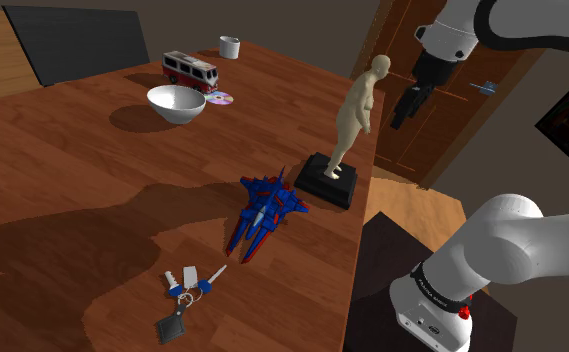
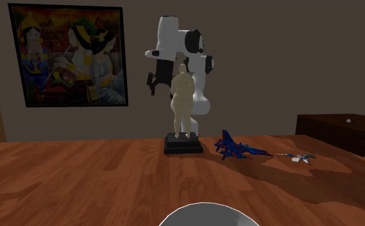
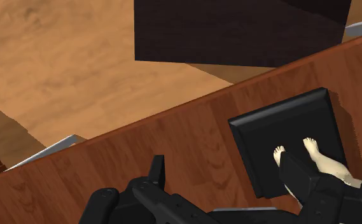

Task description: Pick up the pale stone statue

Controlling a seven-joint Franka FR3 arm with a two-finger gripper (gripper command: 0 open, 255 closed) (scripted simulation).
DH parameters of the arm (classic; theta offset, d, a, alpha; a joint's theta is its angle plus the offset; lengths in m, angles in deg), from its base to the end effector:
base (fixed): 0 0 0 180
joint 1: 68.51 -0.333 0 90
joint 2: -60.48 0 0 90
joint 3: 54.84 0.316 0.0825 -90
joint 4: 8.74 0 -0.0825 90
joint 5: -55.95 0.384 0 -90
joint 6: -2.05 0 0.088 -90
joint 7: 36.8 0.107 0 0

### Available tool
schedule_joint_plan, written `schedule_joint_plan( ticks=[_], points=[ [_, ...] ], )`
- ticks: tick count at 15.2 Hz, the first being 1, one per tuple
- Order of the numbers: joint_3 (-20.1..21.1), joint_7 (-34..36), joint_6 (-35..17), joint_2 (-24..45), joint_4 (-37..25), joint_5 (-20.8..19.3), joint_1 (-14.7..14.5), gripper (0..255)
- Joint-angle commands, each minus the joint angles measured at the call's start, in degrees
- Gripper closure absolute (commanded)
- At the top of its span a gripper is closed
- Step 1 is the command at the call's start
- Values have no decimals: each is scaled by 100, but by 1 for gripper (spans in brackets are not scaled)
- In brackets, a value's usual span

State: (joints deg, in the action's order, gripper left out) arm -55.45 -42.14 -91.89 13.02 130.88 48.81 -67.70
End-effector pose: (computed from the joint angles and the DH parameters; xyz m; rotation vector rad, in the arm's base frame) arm 0.3007 -0.0208 0.5719 3.0209 0.1185 0.0368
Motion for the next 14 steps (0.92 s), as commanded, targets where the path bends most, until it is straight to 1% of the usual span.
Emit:
schedule_joint_plan(
  ticks=[1, 8, 14],
  points=[
    [0, 0, 0, 0, 0, 0, 0, 0],
    [509, 930, 978, 953, -1666, 620, -24, 0],
    [851, 1776, 1836, 1975, -3387, 1018, 25, 0]
  ],
)
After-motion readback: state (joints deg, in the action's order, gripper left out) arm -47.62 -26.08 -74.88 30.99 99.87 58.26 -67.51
